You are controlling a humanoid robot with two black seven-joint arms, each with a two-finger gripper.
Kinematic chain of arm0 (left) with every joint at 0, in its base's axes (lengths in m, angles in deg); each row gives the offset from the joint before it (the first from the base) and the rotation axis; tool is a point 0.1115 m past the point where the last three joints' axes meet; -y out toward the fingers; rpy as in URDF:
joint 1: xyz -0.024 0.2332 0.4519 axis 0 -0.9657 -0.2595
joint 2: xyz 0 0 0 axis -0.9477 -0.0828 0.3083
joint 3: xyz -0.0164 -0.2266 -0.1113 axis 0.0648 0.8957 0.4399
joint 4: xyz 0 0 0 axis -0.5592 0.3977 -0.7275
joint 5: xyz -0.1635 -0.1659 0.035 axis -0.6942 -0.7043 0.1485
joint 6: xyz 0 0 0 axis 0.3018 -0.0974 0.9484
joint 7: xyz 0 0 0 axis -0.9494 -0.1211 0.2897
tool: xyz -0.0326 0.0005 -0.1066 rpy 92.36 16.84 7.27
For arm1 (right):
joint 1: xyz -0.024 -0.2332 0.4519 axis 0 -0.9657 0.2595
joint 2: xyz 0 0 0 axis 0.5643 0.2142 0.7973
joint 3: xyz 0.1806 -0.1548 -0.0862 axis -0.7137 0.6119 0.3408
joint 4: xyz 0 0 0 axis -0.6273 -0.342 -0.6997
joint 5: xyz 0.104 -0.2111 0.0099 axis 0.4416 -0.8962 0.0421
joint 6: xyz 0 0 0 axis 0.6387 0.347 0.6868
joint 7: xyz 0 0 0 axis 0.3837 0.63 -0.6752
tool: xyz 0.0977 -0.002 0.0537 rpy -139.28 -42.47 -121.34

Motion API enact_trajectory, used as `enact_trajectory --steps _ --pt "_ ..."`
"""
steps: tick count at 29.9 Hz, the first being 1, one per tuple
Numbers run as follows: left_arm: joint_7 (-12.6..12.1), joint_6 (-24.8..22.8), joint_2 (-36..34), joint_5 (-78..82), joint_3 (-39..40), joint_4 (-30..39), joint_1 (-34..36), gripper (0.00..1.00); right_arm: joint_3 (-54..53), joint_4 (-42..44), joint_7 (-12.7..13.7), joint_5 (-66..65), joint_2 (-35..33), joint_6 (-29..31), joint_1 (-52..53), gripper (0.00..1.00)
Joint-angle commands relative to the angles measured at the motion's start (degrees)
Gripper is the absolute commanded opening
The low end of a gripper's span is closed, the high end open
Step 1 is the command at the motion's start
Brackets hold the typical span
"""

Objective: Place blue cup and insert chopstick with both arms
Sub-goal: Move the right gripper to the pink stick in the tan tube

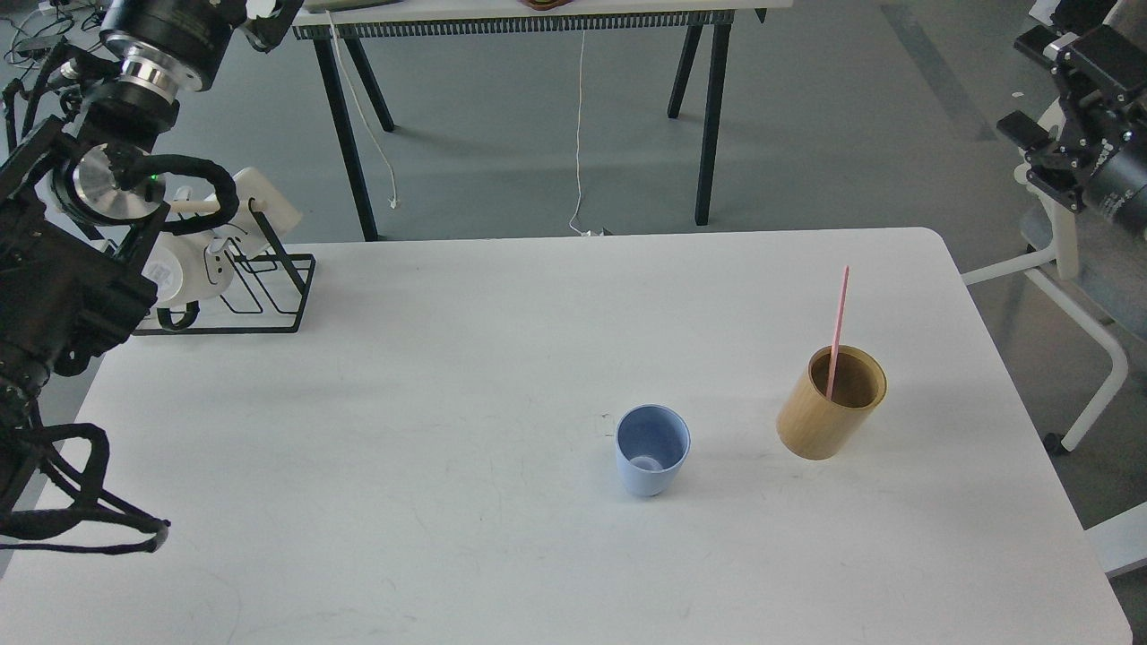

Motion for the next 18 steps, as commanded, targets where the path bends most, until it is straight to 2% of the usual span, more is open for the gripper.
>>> enact_trajectory --steps 1,4,7,10,18 --pt "-0.06 -0.01 -0.44 -1.20 -0.36 -2.51 -0.02 0.99 0.07 -4.16 0.02 -11.70 -0.02 -3.18 -2.85 0.99" --pt "0.02 -0.01 0.00 -1.29 -0.44 -5.85 -0.11 0.99 0.33 -5.92 -0.16 -21.38 -0.02 -6.17 -4.34 0.99" --pt "-0.06 -0.01 0.09 -1.46 -0.62 -6.83 -0.73 0.99 2.78 -7.06 -2.00 -29.91 -0.02 -8.63 -4.88 0.98" --pt "-0.06 -0.01 0.09 -1.46 -0.62 -7.80 -2.22 0.99 7.09 -7.24 -2.45 -35.81 -0.02 -12.23 -4.88 0.98" --pt "0.11 -0.01 0.27 -4.97 -0.36 -7.27 -4.59 0.99 16.93 -2.60 -2.45 -37.14 2.34 -17.33 -5.31 0.97"
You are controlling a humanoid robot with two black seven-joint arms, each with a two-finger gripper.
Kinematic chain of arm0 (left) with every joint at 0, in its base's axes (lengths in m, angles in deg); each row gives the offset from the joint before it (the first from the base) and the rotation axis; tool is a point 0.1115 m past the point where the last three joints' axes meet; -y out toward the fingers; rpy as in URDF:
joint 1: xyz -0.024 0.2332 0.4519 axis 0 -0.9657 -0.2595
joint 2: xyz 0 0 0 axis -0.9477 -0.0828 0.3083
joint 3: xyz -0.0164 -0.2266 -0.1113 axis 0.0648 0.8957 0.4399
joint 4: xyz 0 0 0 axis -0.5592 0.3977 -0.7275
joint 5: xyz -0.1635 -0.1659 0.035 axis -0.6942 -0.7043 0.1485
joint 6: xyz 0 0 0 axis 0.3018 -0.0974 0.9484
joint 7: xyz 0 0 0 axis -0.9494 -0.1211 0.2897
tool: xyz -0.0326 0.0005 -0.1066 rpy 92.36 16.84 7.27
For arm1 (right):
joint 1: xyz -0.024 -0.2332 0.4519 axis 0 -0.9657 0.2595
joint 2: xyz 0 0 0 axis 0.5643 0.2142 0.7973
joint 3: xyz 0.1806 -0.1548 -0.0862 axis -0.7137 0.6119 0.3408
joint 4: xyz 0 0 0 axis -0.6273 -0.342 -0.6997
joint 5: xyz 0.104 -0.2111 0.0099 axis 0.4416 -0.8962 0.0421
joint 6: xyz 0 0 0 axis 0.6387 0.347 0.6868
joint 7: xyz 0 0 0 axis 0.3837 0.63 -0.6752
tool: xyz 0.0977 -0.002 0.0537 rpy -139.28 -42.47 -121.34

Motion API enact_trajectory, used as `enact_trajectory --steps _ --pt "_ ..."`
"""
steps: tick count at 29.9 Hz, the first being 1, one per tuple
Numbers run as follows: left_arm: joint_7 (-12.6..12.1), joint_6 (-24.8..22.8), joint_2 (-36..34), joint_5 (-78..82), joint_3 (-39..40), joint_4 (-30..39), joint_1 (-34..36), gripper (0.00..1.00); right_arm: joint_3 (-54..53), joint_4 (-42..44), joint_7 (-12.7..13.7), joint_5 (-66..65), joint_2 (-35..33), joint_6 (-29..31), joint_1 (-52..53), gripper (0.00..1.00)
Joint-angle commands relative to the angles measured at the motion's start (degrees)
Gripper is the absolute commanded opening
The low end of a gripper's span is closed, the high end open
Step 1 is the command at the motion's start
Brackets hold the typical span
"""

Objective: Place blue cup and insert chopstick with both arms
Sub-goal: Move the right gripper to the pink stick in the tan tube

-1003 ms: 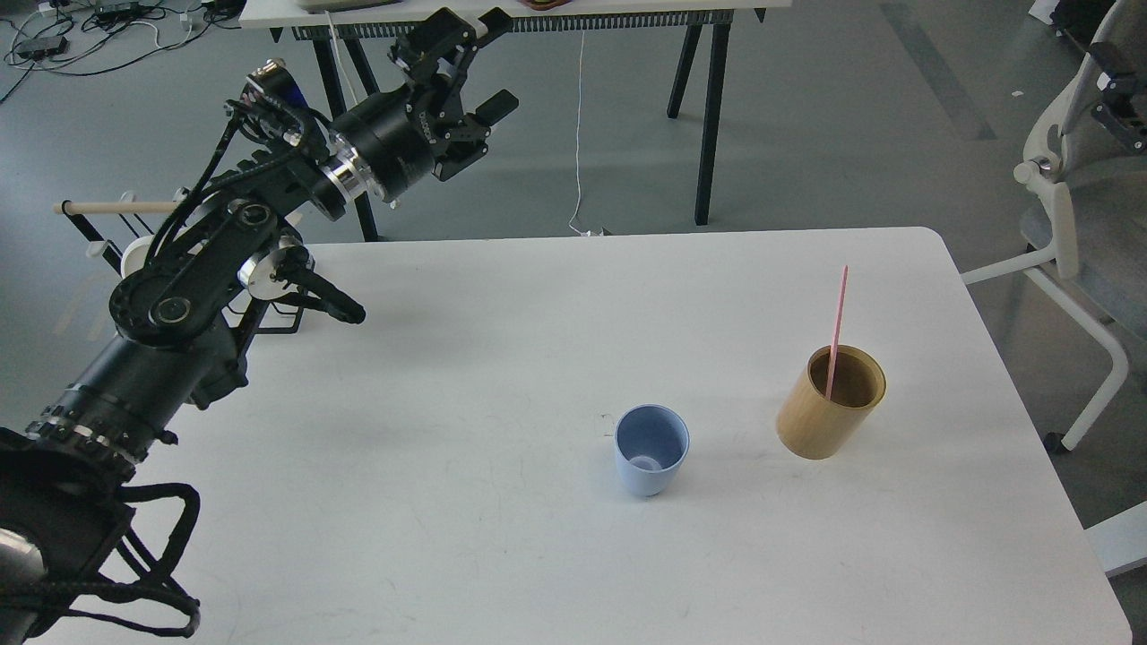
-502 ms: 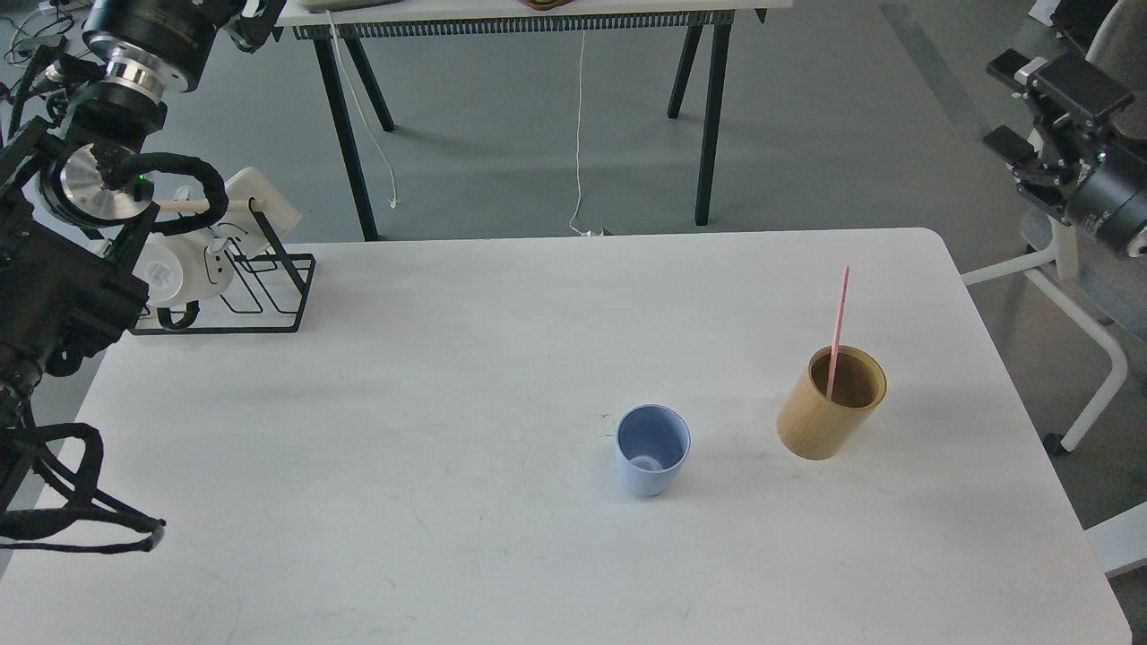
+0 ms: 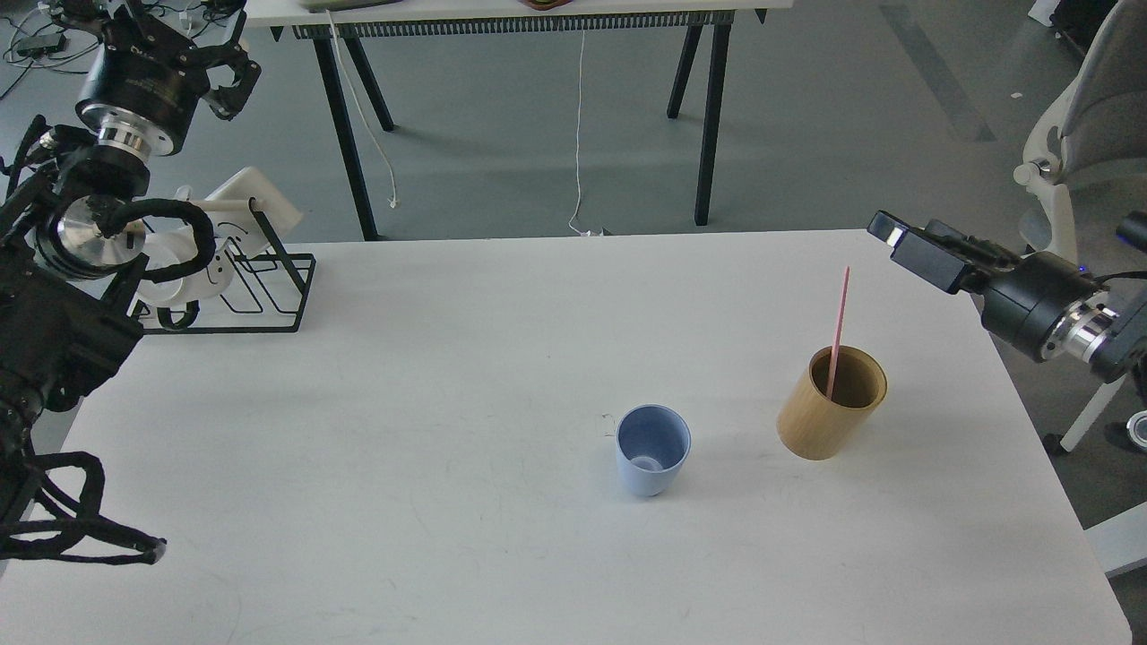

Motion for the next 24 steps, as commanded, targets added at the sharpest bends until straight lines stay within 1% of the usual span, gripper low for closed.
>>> enact_trajectory --steps 1,4,8,10,11,15,19,21,24 --pt "0.08 0.00 0.14 -2.90 0.04 0.42 -0.96 0.99 4.39 3.75 0.02 0.02 2.33 -2.22 -0.20 0.96" --pt "0.08 0.00 0.49 -3.52 0.04 0.51 -1.75 0.99 6.33 5.34 0.02 0.02 4.09 -2.40 -0.11 0.91" --pt "0.08 0.00 0.49 -3.52 -0.04 0.51 -2.19 0.99 8.26 5.52 0.02 -0.15 4.10 -2.40 -0.02 0.75" --pt "0.43 0.00 0.49 -3.52 -0.05 0.42 -2.28 1.00 10.02 5.52 0.02 -0.59 3.92 -2.31 0.33 0.66" --pt "0.52 0.00 0.49 -3.61 -0.05 0.42 -2.28 0.99 10.46 5.52 0.02 -1.29 3.92 -2.31 0.50 0.63" --pt "0.70 0.00 0.23 -3.61 -0.13 0.42 -2.28 1.00 10.82 6.04 0.37 -5.77 4.18 -2.31 1.38 0.57" --pt "0.70 0.00 0.23 -3.61 -0.05 0.33 -2.28 1.00 10.91 6.31 0.72 -6.83 5.23 -2.31 1.82 0.55" --pt "0.69 0.00 0.23 -3.61 0.04 0.33 -2.19 1.00 11.00 6.40 1.33 -6.92 5.50 -2.05 2.70 0.48" --pt "0.61 0.00 0.23 -3.61 0.04 0.33 -2.19 1.00 11.43 6.75 2.21 -6.92 5.94 -1.87 3.23 0.46"
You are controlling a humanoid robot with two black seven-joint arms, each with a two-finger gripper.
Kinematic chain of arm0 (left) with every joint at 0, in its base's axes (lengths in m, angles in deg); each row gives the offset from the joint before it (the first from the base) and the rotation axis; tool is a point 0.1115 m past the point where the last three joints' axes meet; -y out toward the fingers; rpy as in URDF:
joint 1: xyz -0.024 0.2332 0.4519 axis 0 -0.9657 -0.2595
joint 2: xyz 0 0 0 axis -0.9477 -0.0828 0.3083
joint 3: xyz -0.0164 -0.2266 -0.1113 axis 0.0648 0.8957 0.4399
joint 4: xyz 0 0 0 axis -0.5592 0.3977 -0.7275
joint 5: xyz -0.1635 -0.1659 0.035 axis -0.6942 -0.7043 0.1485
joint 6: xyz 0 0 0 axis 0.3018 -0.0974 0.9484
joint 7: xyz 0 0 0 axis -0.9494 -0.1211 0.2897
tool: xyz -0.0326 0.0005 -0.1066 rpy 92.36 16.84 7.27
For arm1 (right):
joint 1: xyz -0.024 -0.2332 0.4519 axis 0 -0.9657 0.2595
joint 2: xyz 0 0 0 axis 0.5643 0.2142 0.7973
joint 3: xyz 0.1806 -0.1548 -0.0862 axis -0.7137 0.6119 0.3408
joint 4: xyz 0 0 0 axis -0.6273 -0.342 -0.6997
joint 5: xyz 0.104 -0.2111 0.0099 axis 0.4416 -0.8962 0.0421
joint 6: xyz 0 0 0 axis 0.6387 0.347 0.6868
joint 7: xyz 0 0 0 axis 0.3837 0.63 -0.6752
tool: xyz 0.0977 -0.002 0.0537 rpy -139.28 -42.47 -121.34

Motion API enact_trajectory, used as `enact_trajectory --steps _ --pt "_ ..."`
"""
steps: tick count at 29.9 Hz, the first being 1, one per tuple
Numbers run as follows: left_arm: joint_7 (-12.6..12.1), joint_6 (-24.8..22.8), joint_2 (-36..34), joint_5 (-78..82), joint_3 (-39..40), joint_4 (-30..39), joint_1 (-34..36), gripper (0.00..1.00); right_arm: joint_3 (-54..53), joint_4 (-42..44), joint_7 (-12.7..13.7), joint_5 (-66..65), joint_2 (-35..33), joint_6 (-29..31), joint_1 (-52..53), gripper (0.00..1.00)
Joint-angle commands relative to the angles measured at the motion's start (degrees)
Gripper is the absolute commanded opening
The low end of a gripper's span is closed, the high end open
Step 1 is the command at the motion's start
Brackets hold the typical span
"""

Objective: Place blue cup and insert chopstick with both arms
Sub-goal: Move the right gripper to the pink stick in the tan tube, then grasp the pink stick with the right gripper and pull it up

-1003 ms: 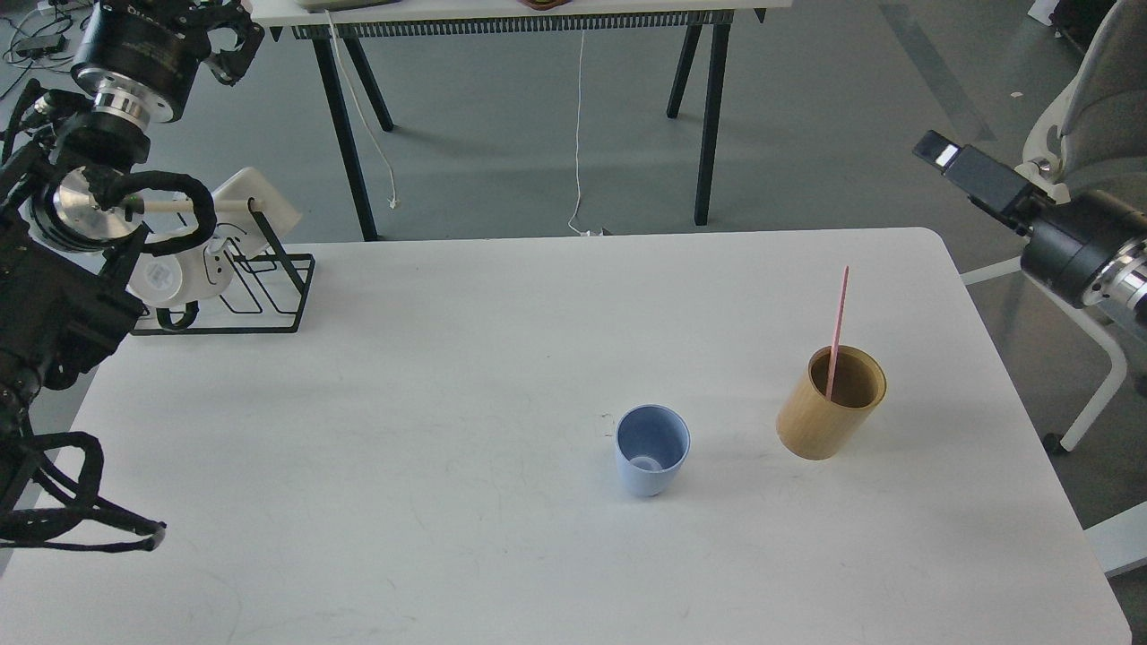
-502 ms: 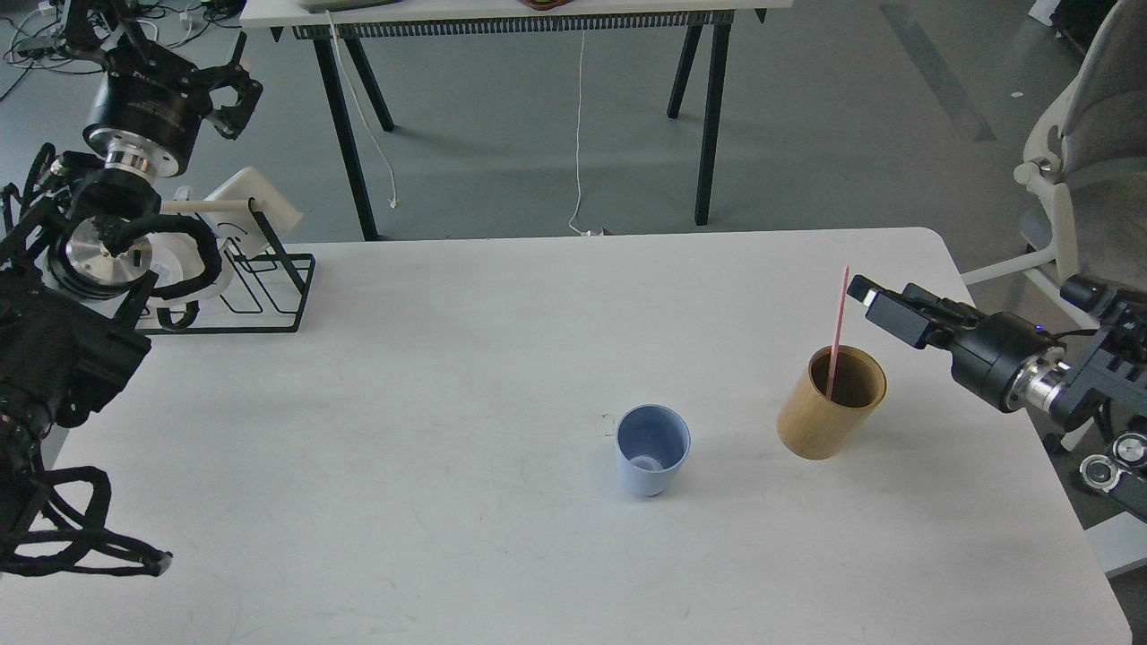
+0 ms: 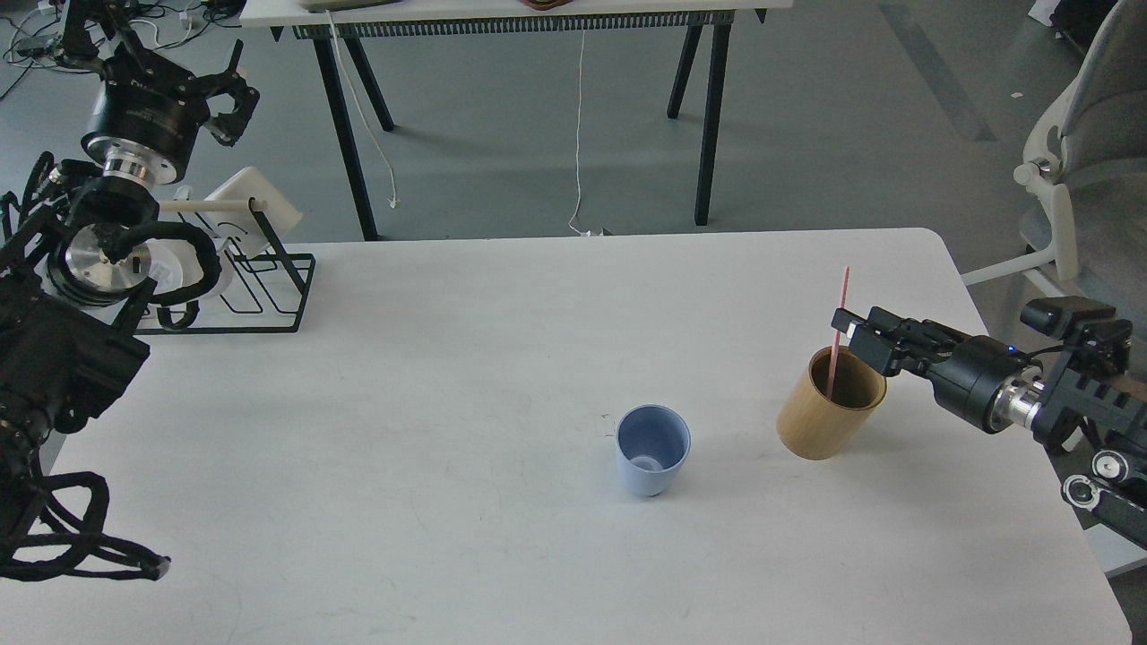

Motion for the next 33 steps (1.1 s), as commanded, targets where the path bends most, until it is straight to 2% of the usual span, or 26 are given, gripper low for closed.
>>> enact_trajectory --steps 1,4,8,11,17,21,33 --pt "-0.08 0.00 0.00 0.01 0.04 0.00 0.08 1.00 0.79 0.25 0.98 -0.04 0.67 0.18 1.01 0.46" --pt "-0.17 0.00 0.00 0.01 -0.13 0.00 0.08 1.00 2.55 0.87 1.68 -0.04 1.03 0.27 2.51 0.41" --pt "-0.17 0.00 -0.09 0.01 -0.13 -0.36 0.08 1.00 3.79 1.22 2.56 -0.04 1.55 0.18 3.13 0.21" --pt "-0.34 0.00 -0.18 0.01 -0.04 -0.36 0.08 1.00 3.87 1.31 2.82 -0.04 1.64 0.18 3.04 0.12" --pt "-0.61 0.00 -0.18 0.01 -0.13 -0.36 0.26 1.00 3.79 0.61 2.56 0.23 1.64 0.18 3.30 0.06" --pt "-0.61 0.00 -0.35 0.01 -0.13 -0.36 0.26 1.00 3.87 -1.76 2.30 -0.03 0.59 -0.08 3.30 0.06" --pt "-0.61 0.00 -0.62 -0.08 0.13 -0.36 0.52 1.00 -0.87 -12.92 2.21 0.40 -13.91 -0.26 3.30 0.08"
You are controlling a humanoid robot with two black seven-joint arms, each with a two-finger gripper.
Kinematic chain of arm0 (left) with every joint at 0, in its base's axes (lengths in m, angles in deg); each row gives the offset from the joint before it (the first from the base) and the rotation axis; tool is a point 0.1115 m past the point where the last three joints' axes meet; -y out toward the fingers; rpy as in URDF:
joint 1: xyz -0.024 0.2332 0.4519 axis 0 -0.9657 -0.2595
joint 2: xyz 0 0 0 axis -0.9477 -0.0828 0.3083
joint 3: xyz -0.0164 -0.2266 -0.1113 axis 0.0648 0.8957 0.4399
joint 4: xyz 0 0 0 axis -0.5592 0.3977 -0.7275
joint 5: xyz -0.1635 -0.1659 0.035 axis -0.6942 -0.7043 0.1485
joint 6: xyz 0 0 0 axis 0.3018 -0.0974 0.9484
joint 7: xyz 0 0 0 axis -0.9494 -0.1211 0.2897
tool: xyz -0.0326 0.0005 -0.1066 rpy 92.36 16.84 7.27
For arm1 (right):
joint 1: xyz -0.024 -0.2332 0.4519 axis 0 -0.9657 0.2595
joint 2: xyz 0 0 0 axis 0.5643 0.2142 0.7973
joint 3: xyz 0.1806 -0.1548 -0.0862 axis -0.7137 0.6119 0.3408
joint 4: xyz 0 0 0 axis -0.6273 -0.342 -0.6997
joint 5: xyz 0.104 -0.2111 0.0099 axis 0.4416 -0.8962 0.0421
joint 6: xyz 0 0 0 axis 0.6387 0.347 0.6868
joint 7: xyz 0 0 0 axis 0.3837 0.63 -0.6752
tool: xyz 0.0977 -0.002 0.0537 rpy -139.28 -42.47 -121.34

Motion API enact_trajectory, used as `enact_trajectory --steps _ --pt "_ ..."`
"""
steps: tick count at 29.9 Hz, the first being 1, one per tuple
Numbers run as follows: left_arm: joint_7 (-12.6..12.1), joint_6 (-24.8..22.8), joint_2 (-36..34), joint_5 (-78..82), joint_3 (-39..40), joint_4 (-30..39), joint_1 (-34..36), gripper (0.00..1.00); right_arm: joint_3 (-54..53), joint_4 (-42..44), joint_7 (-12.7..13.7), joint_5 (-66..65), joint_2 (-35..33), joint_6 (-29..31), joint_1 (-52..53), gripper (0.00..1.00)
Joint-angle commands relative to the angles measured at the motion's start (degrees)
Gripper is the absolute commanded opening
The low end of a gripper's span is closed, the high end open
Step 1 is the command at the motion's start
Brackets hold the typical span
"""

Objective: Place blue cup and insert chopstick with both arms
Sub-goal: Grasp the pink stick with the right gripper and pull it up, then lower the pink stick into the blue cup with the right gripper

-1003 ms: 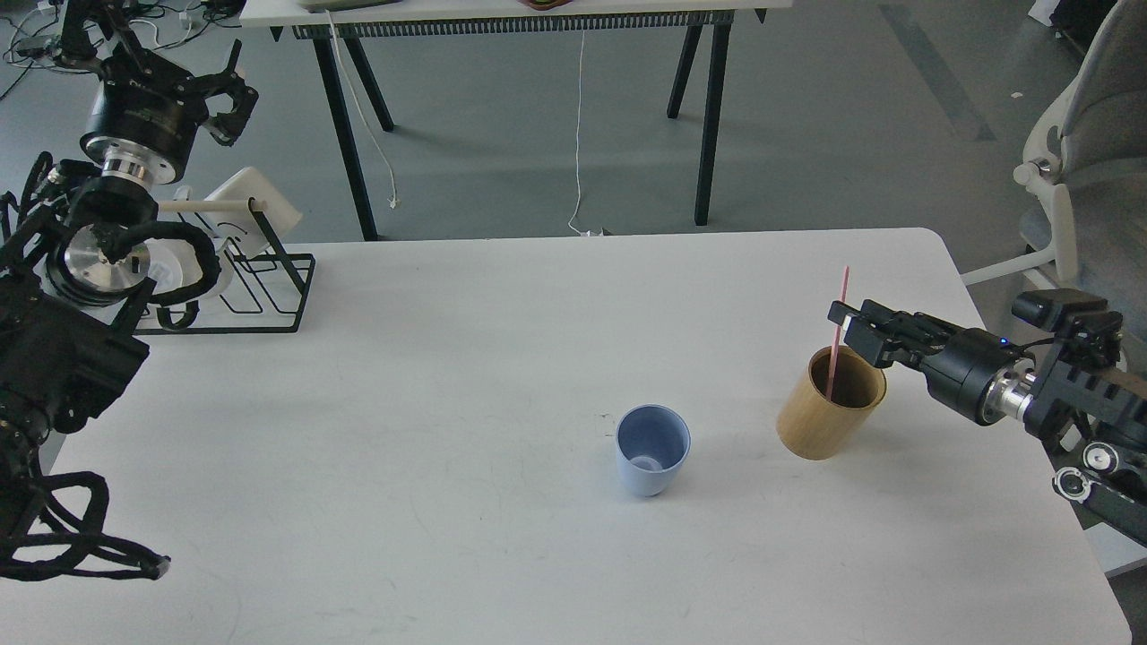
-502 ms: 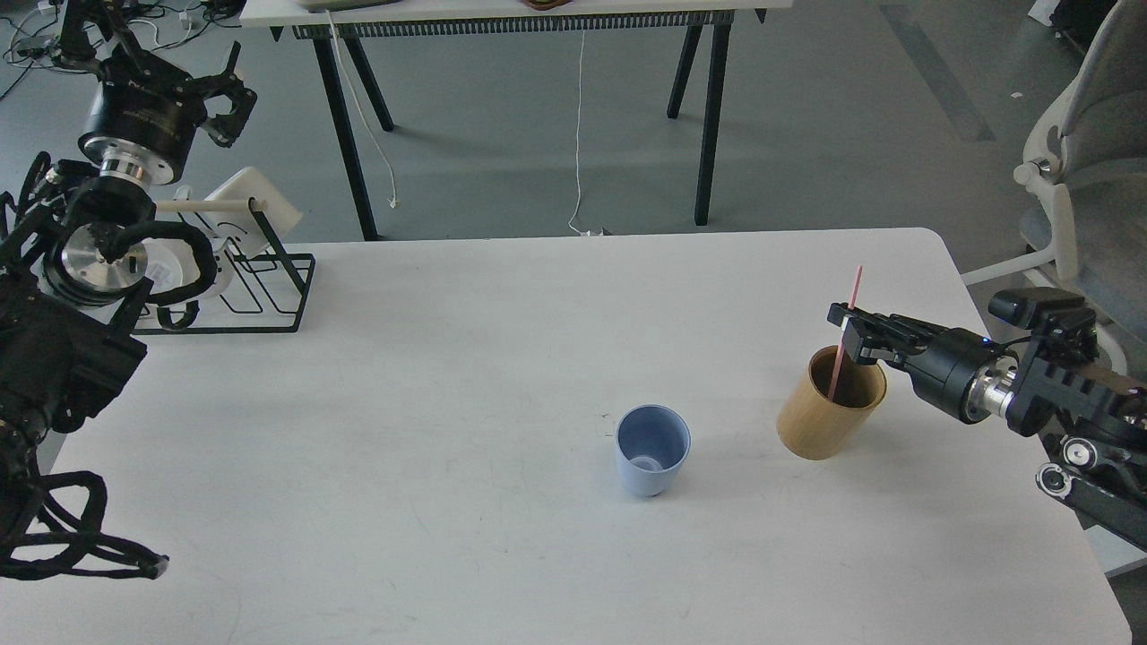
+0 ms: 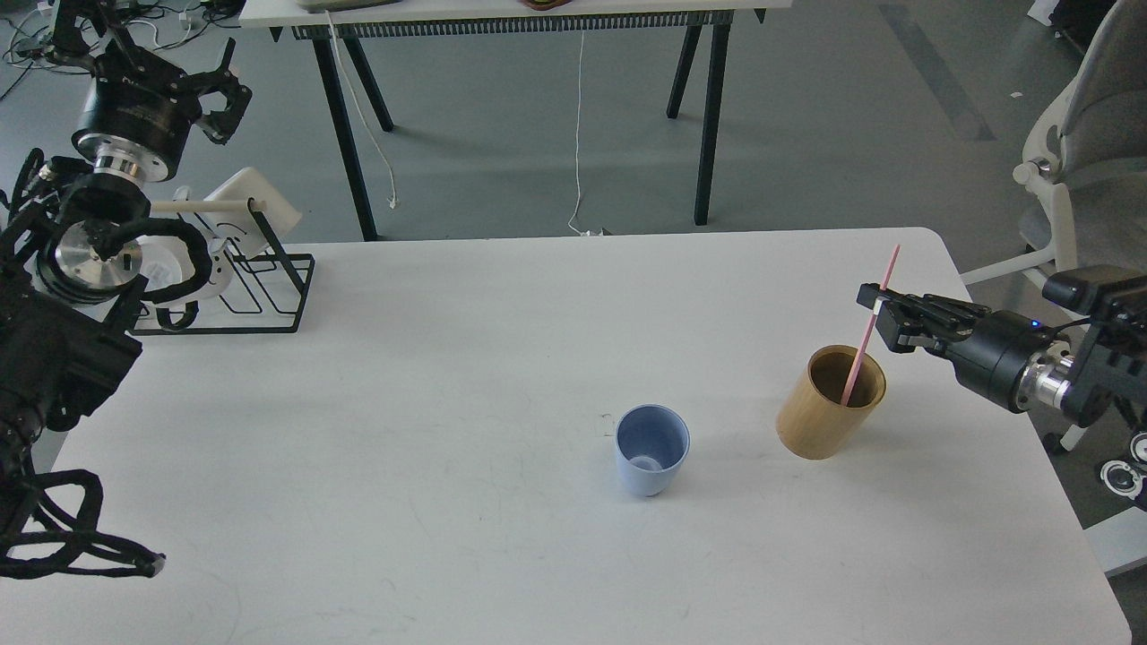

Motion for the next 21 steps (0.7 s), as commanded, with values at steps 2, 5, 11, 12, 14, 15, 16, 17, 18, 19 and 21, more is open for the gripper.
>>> enact_trajectory --steps 2,5,11,12,14,15,16,17,18,19,21 --pt "0.00 0.00 -0.27 -0.08 0.30 -0.07 0.35 1.00 -3.22 -4.44 0.04 0.30 -4.43 0.08 0.16 0.08" --pt "0.00 0.00 -1.50 0.00 0.12 -0.07 0.43 1.00 -7.08 -5.15 0.04 0.65 -5.84 0.25 1.12 0.08" --pt "0.00 0.00 -1.94 0.00 0.04 -0.07 0.44 1.00 -14.91 -4.35 -0.04 3.54 -1.55 0.25 4.38 0.08" --pt "-0.09 0.00 -1.94 0.00 0.04 -0.07 0.43 1.00 -14.92 -4.88 -0.04 3.90 0.56 0.25 4.47 0.07" --pt "-0.09 0.00 -1.94 0.09 -0.31 -0.07 0.43 1.00 -14.39 -5.41 -0.04 3.99 5.21 0.34 4.38 0.07" --pt "-0.18 0.00 -2.03 0.26 -0.40 -0.07 0.43 1.00 -13.87 -5.58 -0.04 3.82 7.24 0.51 4.29 0.07" --pt "-0.26 0.00 -2.03 0.61 -0.49 -0.07 0.43 1.00 -12.73 -5.50 0.04 3.55 9.34 0.52 4.29 0.07" --pt "-0.35 0.00 -2.03 0.79 -0.49 -0.16 0.43 1.00 -11.24 -5.41 0.04 3.46 10.93 0.60 4.38 0.07" --pt "-0.87 0.00 -1.94 0.79 -0.49 -0.16 0.35 1.00 -9.57 -5.41 0.04 3.46 12.43 0.52 4.38 0.07" --pt "-1.49 0.00 -1.94 0.79 -0.49 -0.16 0.35 1.00 -7.82 -5.50 0.04 3.46 13.57 0.52 4.38 0.07" --pt "-2.28 0.00 -1.77 0.71 -0.49 -0.16 0.43 1.00 -5.00 -5.50 0.13 3.29 15.33 0.52 4.38 0.07"
